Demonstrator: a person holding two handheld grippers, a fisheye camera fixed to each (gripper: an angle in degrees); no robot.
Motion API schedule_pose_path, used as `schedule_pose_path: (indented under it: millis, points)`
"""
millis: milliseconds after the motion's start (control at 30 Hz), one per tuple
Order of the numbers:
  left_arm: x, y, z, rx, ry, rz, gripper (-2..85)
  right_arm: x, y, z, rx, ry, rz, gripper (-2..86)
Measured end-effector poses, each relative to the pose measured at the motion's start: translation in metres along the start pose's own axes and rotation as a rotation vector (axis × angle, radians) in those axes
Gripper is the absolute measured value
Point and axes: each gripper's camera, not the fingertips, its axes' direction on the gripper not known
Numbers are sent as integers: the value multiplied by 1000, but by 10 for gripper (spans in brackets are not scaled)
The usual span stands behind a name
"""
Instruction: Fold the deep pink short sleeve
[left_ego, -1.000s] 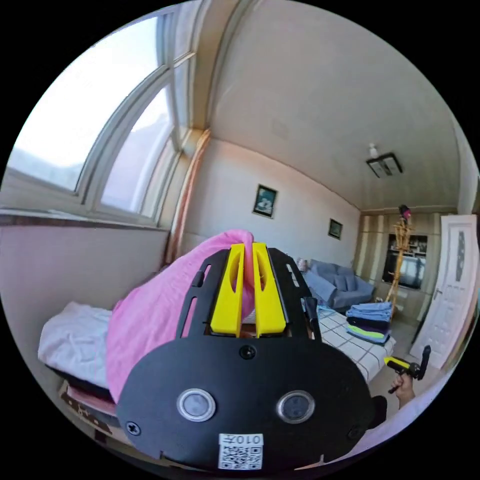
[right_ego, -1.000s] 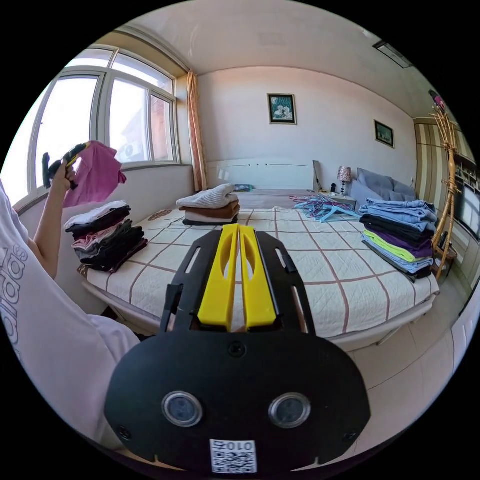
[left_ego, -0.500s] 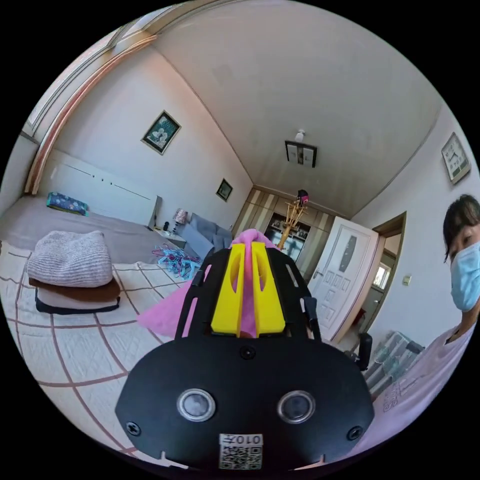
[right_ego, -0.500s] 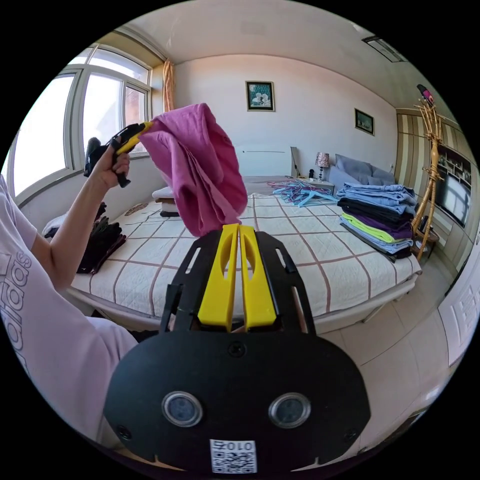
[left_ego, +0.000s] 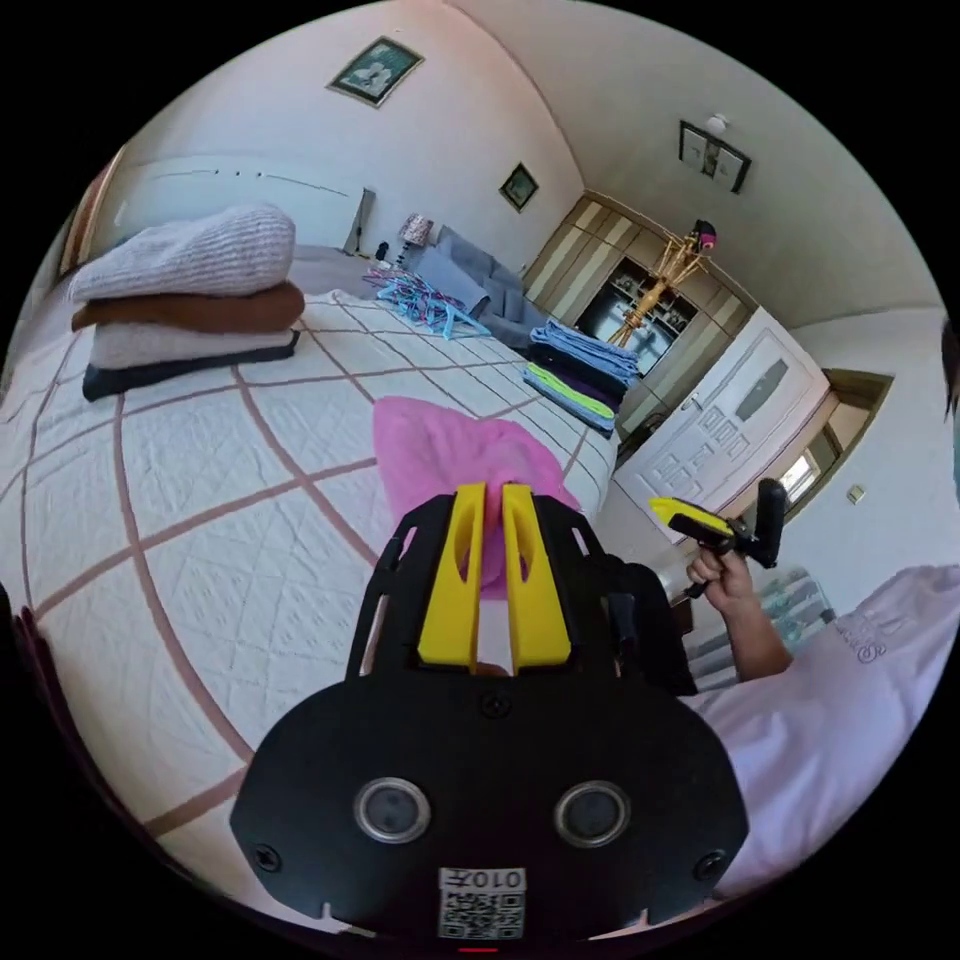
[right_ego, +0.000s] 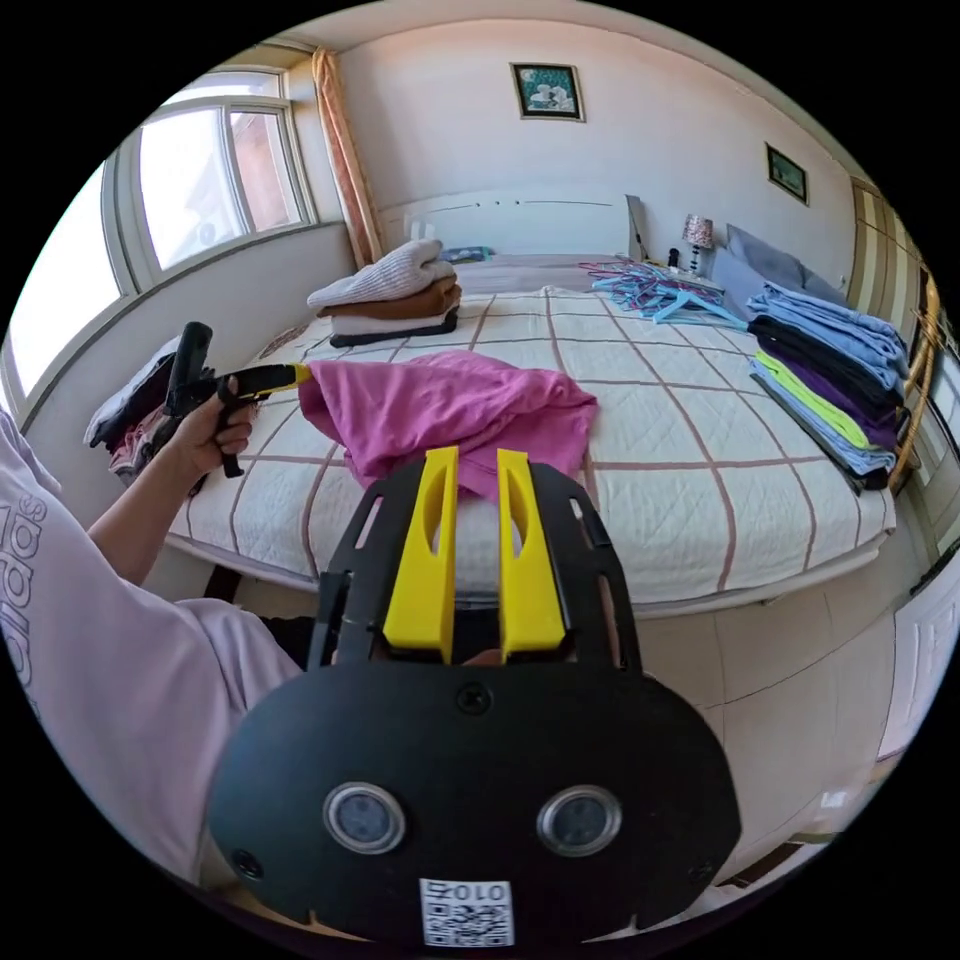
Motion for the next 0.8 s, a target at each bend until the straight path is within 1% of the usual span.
schedule_pose_path:
  millis: [33,67,133,167,233,333,367,433,467,500,567,600,667,700,800]
  points:
    - [15,2,-6,17,-90,98,70,-3,-5,0,-7,-14,-13,81]
    - [23,3,-7,12,-130,148,80,-4,-10,0,-14,-16,-19,84]
    - [56,3,1,-39,-234,371,114,-5,-16,-4,-14,-21,-28,86]
    - [64,4,4,-50,-252,427,120,-5,-19,-9,-6,-26,-27,87]
    - [98,5,29,-100,-311,637,141,-3,-23,-16,8,-33,-19,88]
    - [127,4,77,-170,-312,778,156,-1,-27,-29,24,-40,0,90]
    - [131,4,87,-174,-307,788,158,-1,-27,-35,29,-37,5,90]
    - [144,4,119,-124,-273,784,160,-2,-26,-45,39,-22,9,90]
    - [147,4,127,-123,-257,783,159,-3,-25,-53,44,-10,13,90]
    - [151,3,146,-157,-244,783,159,-4,-25,-56,43,-4,15,90]
    - [154,1,172,-218,-297,771,157,-5,-22,-70,33,30,20,90]
    - [150,-3,187,-252,-360,743,148,-6,-21,-73,32,40,21,90]
    - [136,-11,195,-259,-396,702,121,-4,-19,-84,31,67,30,90]
    - [119,-21,195,-270,-384,643,96,-4,-19,-86,29,68,34,89]
    - [67,-54,179,-297,-231,501,31,2,-21,-90,21,53,56,88]
